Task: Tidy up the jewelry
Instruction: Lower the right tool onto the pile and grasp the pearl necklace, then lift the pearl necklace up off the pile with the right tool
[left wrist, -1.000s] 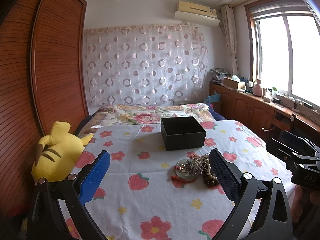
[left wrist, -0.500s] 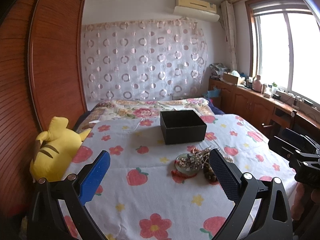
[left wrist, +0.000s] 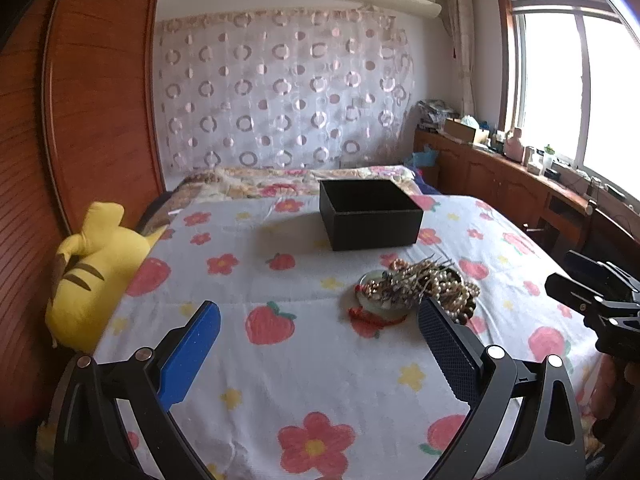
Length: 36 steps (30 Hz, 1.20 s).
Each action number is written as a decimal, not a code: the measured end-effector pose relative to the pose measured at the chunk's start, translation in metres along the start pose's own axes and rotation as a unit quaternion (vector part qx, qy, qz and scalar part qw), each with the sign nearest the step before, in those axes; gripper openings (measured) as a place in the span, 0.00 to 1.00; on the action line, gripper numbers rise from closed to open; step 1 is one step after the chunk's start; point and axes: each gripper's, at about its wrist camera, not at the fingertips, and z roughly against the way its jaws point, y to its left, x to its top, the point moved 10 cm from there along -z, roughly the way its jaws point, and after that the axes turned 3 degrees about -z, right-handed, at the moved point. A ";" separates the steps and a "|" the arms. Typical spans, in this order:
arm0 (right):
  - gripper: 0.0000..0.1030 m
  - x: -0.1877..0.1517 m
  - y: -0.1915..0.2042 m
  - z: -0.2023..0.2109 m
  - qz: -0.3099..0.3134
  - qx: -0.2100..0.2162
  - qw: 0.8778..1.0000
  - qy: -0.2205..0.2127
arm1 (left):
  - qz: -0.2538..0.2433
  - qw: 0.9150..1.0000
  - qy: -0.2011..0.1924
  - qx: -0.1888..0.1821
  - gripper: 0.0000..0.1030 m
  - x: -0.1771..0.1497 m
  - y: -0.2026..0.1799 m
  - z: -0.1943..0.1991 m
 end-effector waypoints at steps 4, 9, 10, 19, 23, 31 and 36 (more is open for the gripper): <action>0.69 -0.014 0.001 -0.017 0.005 0.023 0.999 0.041 | -0.001 1.000 0.012 -0.009 0.93 -0.007 0.001 -0.010; 0.52 -0.021 0.007 -0.037 0.018 0.044 0.996 0.070 | -0.010 0.999 0.025 -0.023 0.93 -0.017 -0.002 -0.019; 0.49 -0.021 0.008 -0.042 0.020 0.045 0.996 0.075 | -0.011 0.999 0.027 -0.027 0.93 -0.018 -0.003 -0.021; 0.32 -0.021 0.019 -0.081 0.053 0.053 0.989 0.124 | -0.009 0.997 0.057 -0.047 0.93 -0.032 -0.007 -0.038; 0.32 -0.025 0.017 -0.097 0.058 0.045 0.986 0.151 | -0.007 0.997 0.063 -0.048 0.93 -0.034 -0.007 -0.040; 0.09 -0.027 0.019 -0.097 0.058 0.050 0.985 0.154 | -0.003 0.997 0.066 -0.050 0.93 -0.035 -0.004 -0.042; 0.08 -0.006 0.020 -0.081 0.058 0.055 0.990 0.119 | 0.000 0.996 0.067 -0.051 0.93 -0.037 -0.004 -0.042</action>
